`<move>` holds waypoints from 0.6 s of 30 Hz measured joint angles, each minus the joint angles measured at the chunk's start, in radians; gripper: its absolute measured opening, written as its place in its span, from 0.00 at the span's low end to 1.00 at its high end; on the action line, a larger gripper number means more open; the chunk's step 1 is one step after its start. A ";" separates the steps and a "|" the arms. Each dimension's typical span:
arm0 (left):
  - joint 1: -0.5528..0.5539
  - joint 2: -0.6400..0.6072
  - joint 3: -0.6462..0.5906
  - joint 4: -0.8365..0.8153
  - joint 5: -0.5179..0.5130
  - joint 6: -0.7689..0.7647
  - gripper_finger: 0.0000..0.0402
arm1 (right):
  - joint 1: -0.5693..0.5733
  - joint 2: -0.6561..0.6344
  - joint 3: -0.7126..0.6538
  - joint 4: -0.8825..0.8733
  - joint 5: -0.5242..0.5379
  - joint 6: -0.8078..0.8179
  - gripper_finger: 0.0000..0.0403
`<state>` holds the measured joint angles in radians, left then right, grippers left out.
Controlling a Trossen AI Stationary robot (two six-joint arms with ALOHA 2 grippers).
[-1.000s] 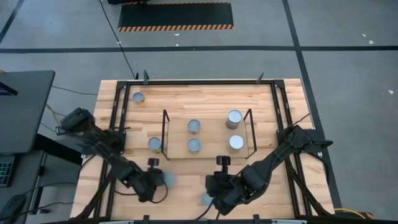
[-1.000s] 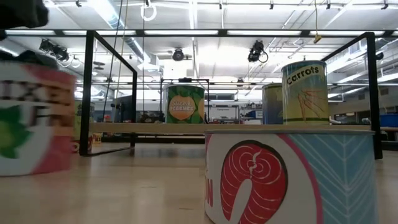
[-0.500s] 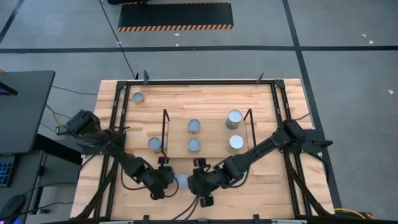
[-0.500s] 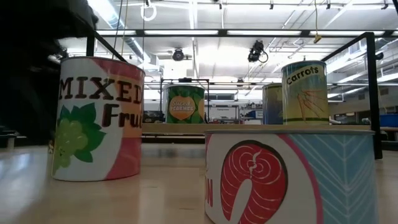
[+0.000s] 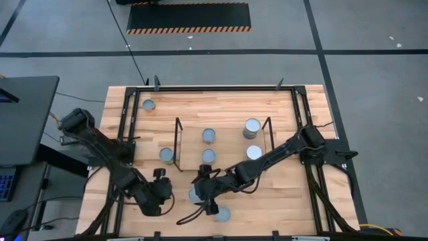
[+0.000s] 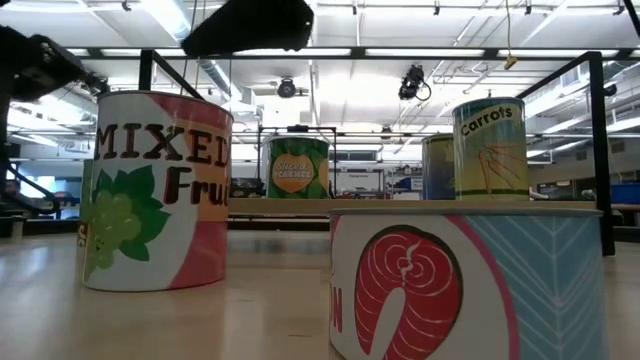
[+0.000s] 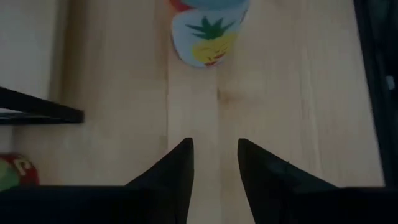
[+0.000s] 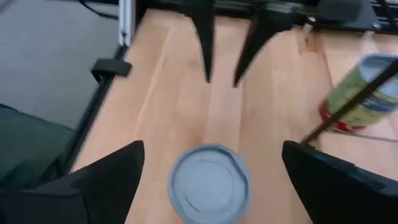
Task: Pick and place cans onto a shelf
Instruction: Put the canned mixed fruits on the shelf
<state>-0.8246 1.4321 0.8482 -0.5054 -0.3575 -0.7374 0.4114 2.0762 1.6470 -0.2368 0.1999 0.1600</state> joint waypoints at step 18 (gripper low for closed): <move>0.026 -0.035 -0.002 -0.018 -0.043 0.069 0.32 | -0.020 0.096 -0.001 0.027 -0.041 0.022 0.98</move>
<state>-0.7986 1.3975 0.8459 -0.5238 -0.4004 -0.6689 0.3912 2.1719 1.6463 -0.2094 0.1592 0.1821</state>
